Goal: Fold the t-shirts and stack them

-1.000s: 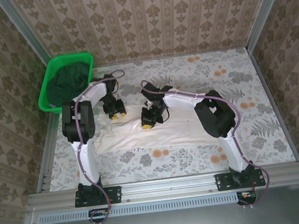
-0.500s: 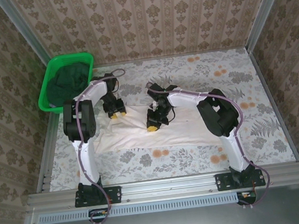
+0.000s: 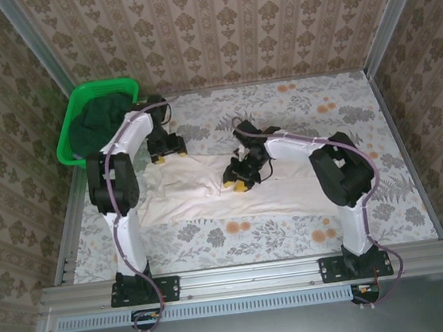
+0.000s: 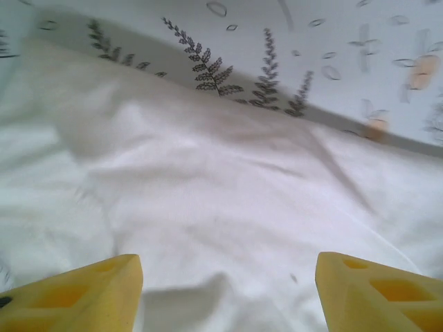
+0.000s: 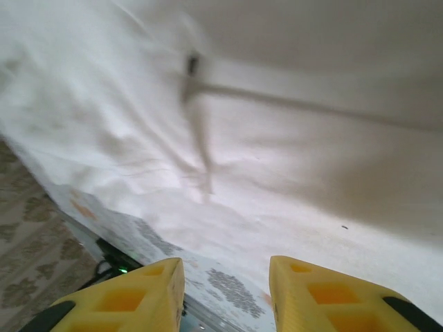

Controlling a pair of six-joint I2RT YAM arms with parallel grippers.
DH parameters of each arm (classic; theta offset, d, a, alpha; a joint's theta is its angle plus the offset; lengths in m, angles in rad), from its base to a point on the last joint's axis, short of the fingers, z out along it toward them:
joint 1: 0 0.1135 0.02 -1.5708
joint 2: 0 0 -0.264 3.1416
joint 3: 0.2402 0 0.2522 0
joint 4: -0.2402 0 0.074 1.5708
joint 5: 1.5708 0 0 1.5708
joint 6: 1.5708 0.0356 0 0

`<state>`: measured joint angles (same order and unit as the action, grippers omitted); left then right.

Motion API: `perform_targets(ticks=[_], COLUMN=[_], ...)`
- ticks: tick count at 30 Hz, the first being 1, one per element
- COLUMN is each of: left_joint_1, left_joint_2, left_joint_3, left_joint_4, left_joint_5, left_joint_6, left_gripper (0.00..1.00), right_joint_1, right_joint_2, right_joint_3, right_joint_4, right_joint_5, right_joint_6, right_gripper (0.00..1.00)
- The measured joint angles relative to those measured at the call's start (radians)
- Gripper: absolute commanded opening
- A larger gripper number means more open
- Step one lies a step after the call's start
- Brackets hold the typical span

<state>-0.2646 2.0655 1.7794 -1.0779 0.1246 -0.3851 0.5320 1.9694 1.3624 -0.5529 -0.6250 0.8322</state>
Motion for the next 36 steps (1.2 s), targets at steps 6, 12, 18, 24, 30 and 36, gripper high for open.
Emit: perform_targets(ticks=[6,12,18,24,30,36], left_joint_1=[0.068,0.156,0.163,0.171,0.175,0.175], left_joint_2=[-0.324,-0.417,-0.417,-0.417,-0.471,-0.484], left_joint_3=[-0.308,-0.653,-0.699,-0.727,-0.770,-0.798], left_joint_4=[0.069,0.187,0.268,0.327,0.334,0.377], left_joint_5=[0.139,0.301,0.341,0.333,0.272,0.278], left_joint_6=[-0.014,-0.046,-0.044,-0.011,0.013,0.016], left_gripper=[0.37,0.37,0.38,0.45,0.51,0.47], right_joint_1=[-0.101,-0.173,-0.198,-0.219,-0.225,-0.227], right_joint_2=[-0.107,-0.119,-0.119,-0.119,-0.119,-0.117], right_joint_3=[-0.066,-0.099,-0.099,-0.115,-0.131,-0.157], right_joint_4=[0.136,0.192,0.216,0.254,0.270,0.291], right_joint_5=[0.030,0.043,0.042,0.039,0.024,0.017], right_joint_6=[0.009,-0.001,-0.030,-0.044,-0.048,-0.047], right_gripper=[0.37,0.38,0.42,0.44,0.45,0.46])
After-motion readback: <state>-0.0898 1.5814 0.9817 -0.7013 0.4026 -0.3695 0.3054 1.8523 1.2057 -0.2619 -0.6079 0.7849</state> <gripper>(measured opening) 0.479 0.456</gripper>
